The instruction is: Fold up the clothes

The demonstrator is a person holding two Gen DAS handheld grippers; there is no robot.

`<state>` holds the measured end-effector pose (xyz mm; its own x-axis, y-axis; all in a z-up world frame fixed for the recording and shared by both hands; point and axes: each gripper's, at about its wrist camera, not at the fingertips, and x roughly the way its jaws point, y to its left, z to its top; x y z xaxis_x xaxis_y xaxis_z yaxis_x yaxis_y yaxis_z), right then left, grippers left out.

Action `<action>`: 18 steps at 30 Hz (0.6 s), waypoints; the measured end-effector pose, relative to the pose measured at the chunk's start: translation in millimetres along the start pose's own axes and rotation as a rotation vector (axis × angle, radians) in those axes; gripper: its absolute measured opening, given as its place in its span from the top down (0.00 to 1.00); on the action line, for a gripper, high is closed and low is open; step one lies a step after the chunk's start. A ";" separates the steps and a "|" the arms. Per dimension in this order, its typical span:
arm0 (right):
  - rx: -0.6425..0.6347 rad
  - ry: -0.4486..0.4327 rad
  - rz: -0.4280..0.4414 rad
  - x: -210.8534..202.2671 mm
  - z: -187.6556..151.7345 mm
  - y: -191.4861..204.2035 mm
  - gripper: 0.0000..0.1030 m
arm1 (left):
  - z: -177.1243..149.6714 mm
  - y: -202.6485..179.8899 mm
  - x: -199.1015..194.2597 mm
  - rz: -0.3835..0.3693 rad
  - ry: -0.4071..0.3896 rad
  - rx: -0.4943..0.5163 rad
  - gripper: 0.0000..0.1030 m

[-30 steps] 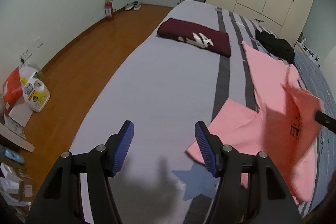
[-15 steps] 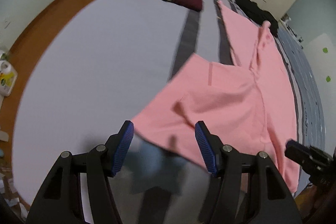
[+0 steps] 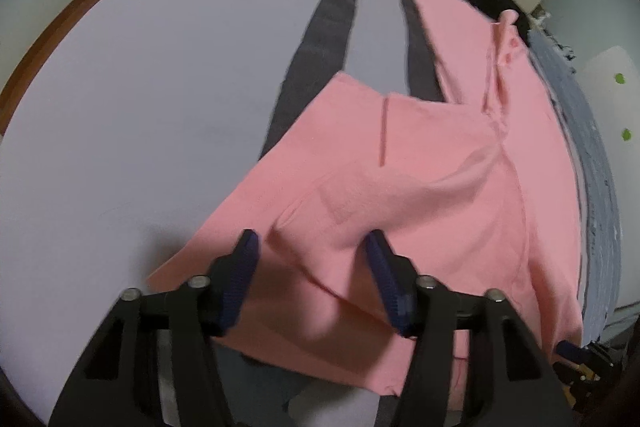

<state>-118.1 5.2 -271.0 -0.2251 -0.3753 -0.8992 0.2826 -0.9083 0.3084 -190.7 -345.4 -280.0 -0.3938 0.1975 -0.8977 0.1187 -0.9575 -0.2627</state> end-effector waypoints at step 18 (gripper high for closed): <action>-0.189 -0.034 -0.165 47.5 -4.9 57.4 0.84 | 30.1 7.7 -25.8 -0.135 -0.072 -0.026 0.98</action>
<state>-108.0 -63.9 -297.6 -0.3131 -0.2340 -0.9205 0.4080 -0.9083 0.0921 -207.1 -364.1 -248.3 -0.4721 0.3080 -0.8260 0.0829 -0.9173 -0.3894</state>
